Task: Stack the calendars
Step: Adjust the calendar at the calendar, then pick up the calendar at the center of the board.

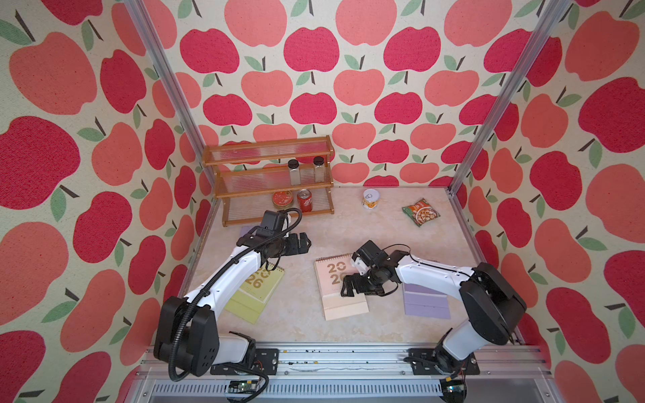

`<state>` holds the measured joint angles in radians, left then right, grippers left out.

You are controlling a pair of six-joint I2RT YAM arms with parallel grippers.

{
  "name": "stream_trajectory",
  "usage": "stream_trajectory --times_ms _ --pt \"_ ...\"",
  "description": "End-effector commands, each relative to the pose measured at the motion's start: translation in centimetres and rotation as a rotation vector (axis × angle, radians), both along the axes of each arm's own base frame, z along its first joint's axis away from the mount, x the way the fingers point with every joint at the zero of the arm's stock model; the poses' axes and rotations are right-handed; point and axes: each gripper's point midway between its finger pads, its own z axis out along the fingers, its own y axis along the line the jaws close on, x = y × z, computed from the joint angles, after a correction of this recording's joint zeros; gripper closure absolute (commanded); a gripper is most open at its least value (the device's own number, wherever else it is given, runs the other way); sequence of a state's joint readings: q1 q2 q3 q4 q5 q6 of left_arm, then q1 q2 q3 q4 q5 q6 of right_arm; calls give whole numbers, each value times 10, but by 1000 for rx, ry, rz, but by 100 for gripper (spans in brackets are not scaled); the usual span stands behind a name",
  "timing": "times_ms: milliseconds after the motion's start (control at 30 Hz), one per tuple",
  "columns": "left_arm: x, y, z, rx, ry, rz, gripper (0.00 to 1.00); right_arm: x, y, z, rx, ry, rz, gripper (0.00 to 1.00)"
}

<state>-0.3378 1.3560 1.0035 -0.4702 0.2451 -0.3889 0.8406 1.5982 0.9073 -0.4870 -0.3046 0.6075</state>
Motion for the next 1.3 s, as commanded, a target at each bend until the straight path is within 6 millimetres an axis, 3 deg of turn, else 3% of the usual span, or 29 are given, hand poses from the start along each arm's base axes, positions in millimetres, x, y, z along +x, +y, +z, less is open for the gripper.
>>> stream_trajectory --times_ms 0,400,567,767,1000,1133,1267 --pt "8 -2 9 -5 -27 -21 0 -15 -1 5 -3 27 8 1" --pt "9 -4 8 -10 -22 -30 1 -4 17 17 22 -5 9 1" --pt "10 -6 9 -15 -27 -41 1 3 5 15 -17 -27 -7 1" --pt "18 -15 23 -41 -79 -84 1 44 -59 24 -117 -119 -112 1" --pt "35 -45 45 -51 -152 -186 0 94 -168 31 -227 -185 -370 1" --pt "46 -71 57 -61 -190 -259 0 108 -225 35 -270 -194 -530 1" --pt "55 -100 66 -91 -219 -330 1 111 -267 33 -264 -186 -685 1"
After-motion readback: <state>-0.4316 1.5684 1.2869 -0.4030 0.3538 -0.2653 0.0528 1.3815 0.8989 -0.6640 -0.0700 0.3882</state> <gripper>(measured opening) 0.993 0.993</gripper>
